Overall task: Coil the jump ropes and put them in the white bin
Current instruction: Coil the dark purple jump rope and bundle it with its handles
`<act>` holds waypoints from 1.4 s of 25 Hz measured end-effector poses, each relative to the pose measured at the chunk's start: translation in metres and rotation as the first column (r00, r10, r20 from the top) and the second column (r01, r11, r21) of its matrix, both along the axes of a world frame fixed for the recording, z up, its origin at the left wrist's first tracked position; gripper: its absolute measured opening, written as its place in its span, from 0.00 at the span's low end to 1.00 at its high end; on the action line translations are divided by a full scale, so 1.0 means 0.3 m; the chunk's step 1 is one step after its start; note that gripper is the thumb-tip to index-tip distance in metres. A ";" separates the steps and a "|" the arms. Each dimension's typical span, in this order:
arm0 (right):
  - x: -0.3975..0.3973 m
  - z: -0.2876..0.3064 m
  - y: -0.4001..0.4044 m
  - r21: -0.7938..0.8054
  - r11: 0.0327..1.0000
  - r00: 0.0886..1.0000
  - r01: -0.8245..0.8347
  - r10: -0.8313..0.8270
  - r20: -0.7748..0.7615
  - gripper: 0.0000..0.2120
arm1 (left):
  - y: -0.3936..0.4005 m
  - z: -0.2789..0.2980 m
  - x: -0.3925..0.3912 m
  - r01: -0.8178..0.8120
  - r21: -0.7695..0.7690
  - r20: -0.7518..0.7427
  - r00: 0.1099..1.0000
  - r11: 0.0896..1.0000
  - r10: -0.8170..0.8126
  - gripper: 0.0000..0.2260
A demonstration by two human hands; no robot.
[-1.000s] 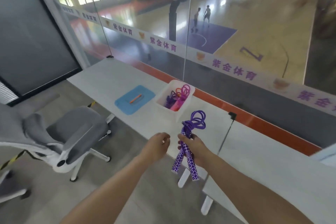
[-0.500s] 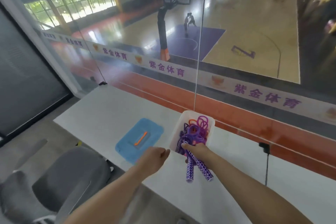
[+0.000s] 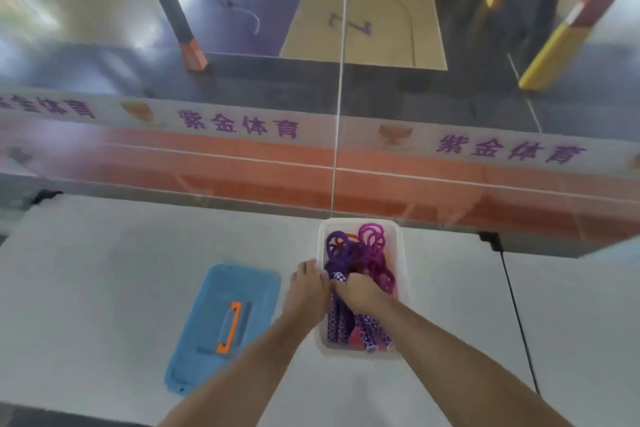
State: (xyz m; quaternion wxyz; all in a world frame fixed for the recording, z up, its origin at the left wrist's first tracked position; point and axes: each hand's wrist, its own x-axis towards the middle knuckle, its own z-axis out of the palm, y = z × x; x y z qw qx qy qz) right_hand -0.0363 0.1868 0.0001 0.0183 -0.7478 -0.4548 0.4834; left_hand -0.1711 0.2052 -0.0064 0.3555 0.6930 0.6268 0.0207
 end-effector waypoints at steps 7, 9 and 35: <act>-0.111 -0.124 0.033 0.233 0.850 0.873 0.473 -0.487 0.005 0.15 | 0.005 -0.137 -0.014 0.070 -0.006 0.088 0.994 0.998 -0.069 0.09; -0.133 -0.148 0.033 0.298 0.776 0.820 0.556 -0.570 -0.048 0.17 | -0.001 -0.118 -0.013 0.003 -0.001 0.152 0.988 1.000 -0.003 0.11; -0.136 0.001 -0.096 -0.041 0.998 0.931 0.048 -0.030 0.364 0.12 | 0.037 -0.071 -0.075 0.256 0.068 -0.043 0.966 0.964 -0.254 0.21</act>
